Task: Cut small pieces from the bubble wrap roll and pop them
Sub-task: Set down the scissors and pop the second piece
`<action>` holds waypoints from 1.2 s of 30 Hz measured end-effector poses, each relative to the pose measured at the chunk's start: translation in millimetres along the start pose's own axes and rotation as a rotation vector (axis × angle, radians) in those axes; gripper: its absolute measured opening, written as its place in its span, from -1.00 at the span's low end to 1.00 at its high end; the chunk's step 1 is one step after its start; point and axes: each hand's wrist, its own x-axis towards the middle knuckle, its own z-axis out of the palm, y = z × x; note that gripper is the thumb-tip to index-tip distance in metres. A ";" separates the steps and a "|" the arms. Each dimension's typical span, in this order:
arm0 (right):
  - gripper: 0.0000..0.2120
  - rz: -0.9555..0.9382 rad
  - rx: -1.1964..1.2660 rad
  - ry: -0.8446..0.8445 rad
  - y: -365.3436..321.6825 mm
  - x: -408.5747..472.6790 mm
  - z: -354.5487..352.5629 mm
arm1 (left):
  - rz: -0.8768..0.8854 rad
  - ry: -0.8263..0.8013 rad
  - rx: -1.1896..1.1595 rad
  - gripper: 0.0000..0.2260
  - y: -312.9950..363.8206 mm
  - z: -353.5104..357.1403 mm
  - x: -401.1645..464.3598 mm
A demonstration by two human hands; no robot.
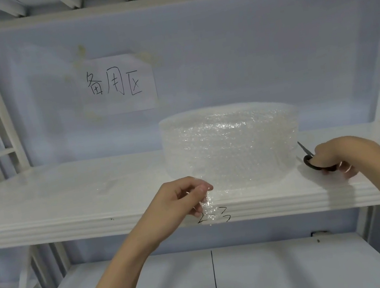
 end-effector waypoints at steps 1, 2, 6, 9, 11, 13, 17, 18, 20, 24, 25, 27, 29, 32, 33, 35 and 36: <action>-0.70 0.011 -0.008 -0.012 0.0 0.8 -0.4 | 0.004 -0.015 0.009 -0.82 0.7 -0.3 -0.8; -0.69 0.015 -0.007 -0.017 0.3 2.3 -0.4 | 0.005 -0.026 0.015 -0.82 1.5 -0.7 -1.7; -0.60 -0.021 0.089 -0.021 -0.2 7.8 1.6 | 0.022 -0.018 0.040 -0.85 2.3 -4.2 -3.6; -0.58 -0.028 0.144 -0.013 -1.0 4.2 5.4 | 0.021 0.041 -0.034 -0.80 1.5 -5.9 -2.8; -0.61 -0.044 0.172 0.026 -1.7 0.5 7.5 | 0.016 0.068 -0.087 -0.77 1.0 -6.9 -2.2; -0.63 -0.087 0.142 0.111 -1.9 -0.4 10.2 | 0.018 0.089 -0.105 -0.78 0.3 -7.9 -1.9; -0.65 -0.104 -0.145 0.338 -0.7 -5.7 19.4 | 0.031 0.126 -0.111 -0.85 -1.1 -10.8 -1.1; -0.66 -0.099 -0.205 0.409 -1.5 -9.3 22.1 | 0.035 0.137 -0.103 -0.87 -1.4 -12.1 -1.0; -0.66 -0.123 -0.213 0.596 -6.7 -22.4 25.8 | 0.047 0.162 -0.090 -0.87 -2.5 -15.3 -0.7; -0.58 -0.465 0.118 0.585 -39.2 -78.9 38.7 | 0.039 0.215 -0.069 -0.84 -3.9 -24.4 0.8; -0.55 -0.599 0.219 0.469 -52.3 -98.8 44.7 | 0.035 0.222 -0.051 -0.84 -4.2 -27.5 1.1; -0.57 -0.796 0.405 0.266 -79.1 -135.4 56.7 | 0.020 0.213 0.001 -0.84 -4.9 -34.3 1.2; -0.66 -0.898 0.555 0.207 -105.4 -150.0 64.3 | 0.006 0.195 0.030 -0.84 -5.5 -41.6 0.6; -0.77 -0.989 0.710 0.148 -141.9 -142.4 70.0 | -0.015 0.170 0.033 -0.86 -6.5 -50.1 1.5; -0.76 -1.006 0.754 0.101 -152.7 -137.0 71.4 | -0.020 0.160 0.037 -0.87 -7.1 -52.2 2.3; -0.76 -1.018 0.847 0.030 -171.6 -125.6 74.4 | -0.029 0.154 0.038 -0.88 -9.5 -57.4 5.4; -0.78 -1.015 0.891 0.017 -179.2 -120.9 75.0 | -0.036 0.159 0.032 -0.89 -11.1 -60.4 7.8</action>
